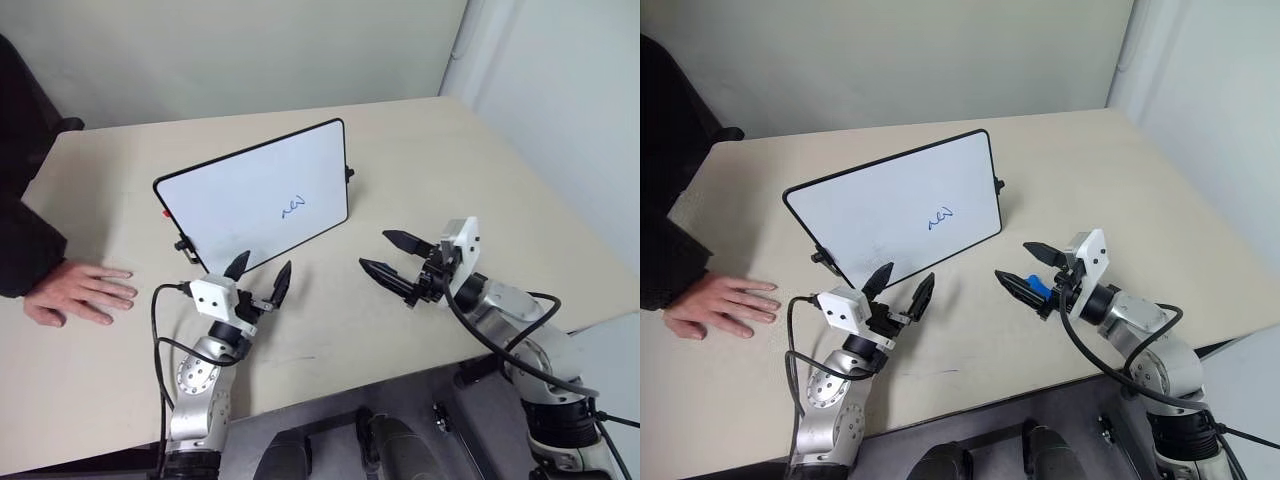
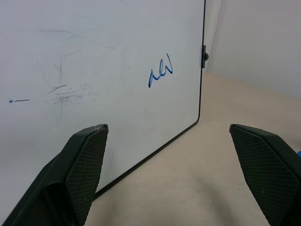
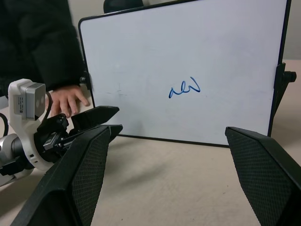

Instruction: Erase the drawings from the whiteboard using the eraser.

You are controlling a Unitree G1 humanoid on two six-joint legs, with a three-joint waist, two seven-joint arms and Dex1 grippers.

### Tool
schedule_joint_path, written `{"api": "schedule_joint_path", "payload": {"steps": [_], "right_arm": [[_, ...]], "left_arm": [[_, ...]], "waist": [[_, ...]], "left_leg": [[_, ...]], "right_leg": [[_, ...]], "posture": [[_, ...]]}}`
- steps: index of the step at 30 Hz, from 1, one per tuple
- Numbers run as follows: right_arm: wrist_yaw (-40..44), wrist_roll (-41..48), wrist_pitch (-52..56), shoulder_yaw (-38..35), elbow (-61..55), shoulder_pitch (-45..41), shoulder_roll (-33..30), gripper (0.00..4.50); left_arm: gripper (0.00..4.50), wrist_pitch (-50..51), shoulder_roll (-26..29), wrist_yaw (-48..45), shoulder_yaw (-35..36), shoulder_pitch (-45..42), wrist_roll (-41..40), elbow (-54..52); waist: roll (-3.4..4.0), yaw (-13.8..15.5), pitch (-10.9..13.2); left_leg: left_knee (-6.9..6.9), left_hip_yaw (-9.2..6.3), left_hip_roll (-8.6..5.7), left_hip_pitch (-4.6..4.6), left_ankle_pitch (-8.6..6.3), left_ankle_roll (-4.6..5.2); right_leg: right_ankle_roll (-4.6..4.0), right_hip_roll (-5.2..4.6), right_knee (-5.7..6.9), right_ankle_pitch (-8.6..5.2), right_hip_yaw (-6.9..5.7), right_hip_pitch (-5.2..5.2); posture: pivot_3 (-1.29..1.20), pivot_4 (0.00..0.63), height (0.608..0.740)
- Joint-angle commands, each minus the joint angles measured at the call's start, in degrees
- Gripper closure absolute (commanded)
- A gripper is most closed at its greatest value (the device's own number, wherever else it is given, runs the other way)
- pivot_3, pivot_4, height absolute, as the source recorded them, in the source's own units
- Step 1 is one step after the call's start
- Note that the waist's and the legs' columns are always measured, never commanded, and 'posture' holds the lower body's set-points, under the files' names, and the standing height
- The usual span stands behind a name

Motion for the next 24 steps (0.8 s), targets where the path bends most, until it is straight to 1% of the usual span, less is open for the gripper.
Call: {"api": "schedule_joint_path", "payload": {"steps": [1,7,11,15,18,24], "right_arm": [[-0.6,0.3,-1.0,-0.3,-2.1,-0.1,0.0,0.38],[-2.3,0.2,4.1,0.1,-2.6,-0.4,-2.2,0.38],[-3.5,0.8,12.1,0.4,-2.1,-3.2,-5.9,0.38],[-3.5,2.5,25.0,1.4,-0.1,-8.4,-10.9,0.38],[-3.9,0.6,31.8,3.7,4.1,-14.4,-13.2,0.38],[-2.7,-0.2,38.1,6.7,10.4,-20.9,-14.4,0.38]], "left_arm": [[0.00,-1.4,0.1,-0.8,0.5,-0.6,-0.5,0.2],[0.00,-1.8,0.5,-0.7,0.8,-1.4,0.1,0.9],[0.00,-1.8,0.3,-1.0,0.7,-2.1,0.0,2.1],[0.00,-2.3,-0.1,-0.2,0.7,-1.5,0.6,1.8],[0.00,-2.3,0.1,-0.3,1.1,-0.6,0.2,0.7],[0.00,-2.7,-0.6,0.5,0.5,1.3,1.0,-1.2]], "waist": [[0.00,0.0,0.0],[0.00,0.0,0.0],[0.00,0.0,0.0],[0.00,0.0,0.0],[0.00,0.0,0.0],[0.01,0.2,0.0]], "left_leg": [[0.00,0.00,0.00,0.00,0.00,0.00],[0.00,-0.01,0.00,0.00,-0.03,0.05],[0.01,0.00,0.00,-0.01,-0.04,0.08],[0.00,0.03,0.00,-0.01,-0.04,0.08],[-0.02,0.04,0.00,0.00,-0.05,0.08],[-0.09,0.01,0.00,-0.03,-0.04,0.08]], "right_leg": [[0.01,0.00,-0.02,0.00,0.00,0.01],[0.04,0.00,-0.14,0.03,0.00,0.06],[0.05,0.00,-0.18,0.03,0.00,0.10],[0.08,0.00,-0.25,0.05,0.00,0.12],[0.09,0.01,-0.26,0.05,-0.01,0.12],[0.18,0.03,-0.26,-0.01,-0.02,0.06]], "posture": [[0.00,0.150,0.740],[0.00,0.150,0.740],[0.00,0.150,0.740],[0.00,0.150,0.740],[0.00,0.150,0.740],[0.00,0.150,0.740]]}}
